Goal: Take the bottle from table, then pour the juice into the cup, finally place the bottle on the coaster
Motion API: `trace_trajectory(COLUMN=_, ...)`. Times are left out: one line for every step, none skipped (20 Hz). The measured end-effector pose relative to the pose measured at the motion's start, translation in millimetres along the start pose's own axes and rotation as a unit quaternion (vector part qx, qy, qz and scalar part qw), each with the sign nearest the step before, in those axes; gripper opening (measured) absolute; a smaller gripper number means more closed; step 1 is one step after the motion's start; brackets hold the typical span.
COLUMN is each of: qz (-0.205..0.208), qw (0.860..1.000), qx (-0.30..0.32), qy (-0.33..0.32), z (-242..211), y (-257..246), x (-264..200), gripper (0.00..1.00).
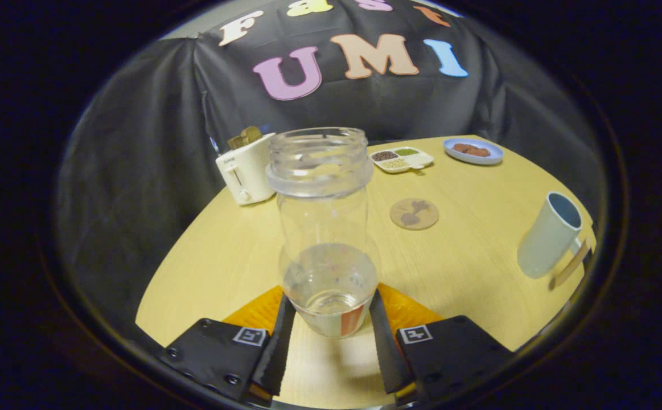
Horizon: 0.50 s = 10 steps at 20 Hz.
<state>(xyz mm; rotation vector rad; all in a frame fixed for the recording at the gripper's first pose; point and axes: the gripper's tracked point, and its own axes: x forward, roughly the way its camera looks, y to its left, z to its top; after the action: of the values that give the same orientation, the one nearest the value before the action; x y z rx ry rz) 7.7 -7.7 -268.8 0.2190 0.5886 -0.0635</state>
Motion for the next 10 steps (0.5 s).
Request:
trace_trajectory(qz=0.002, qw=1.0, qx=0.018, qy=-0.002, z=4.6, y=0.7, x=0.9, gripper=0.75)
trace_trajectory(qz=0.002, qw=0.999, qx=0.035, qy=-0.007, z=11.7, y=0.9, x=0.9, gripper=0.75)
trace_trajectory(qz=0.004, qw=0.999, qx=0.053, qy=-0.012, z=17.8, y=0.9, x=0.6, gripper=0.74)
trace_trajectory(qz=0.004, qw=0.997, qx=0.07, qy=-0.016, z=22.1, y=0.6, x=-0.3, gripper=0.74)
trace_trajectory(qz=0.005, qw=0.996, qx=0.088, qy=-0.019, z=27.8, y=-0.5, x=-0.4, gripper=0.74)
trace_trajectory(qz=0.007, qw=0.994, qx=0.107, qy=-0.022, z=32.9, y=-2.0, x=0.5, gripper=0.73)
trace_trajectory(qz=0.008, qw=0.992, qx=0.127, qy=-0.027, z=39.8, y=-3.7, x=1.9, gripper=0.73)
trace_trajectory(qz=0.009, qw=0.989, qx=0.146, qy=-0.033, z=47.0, y=-5.3, x=1.3, gripper=0.73)
trace_trajectory(qz=0.008, qw=0.986, qx=0.165, qy=-0.04, z=54.9, y=-8.2, x=0.7, gripper=0.73)
trace_trajectory(qz=0.008, qw=0.982, qx=0.184, qy=-0.047, z=61.8, y=-11.9, x=-0.5, gripper=0.72)
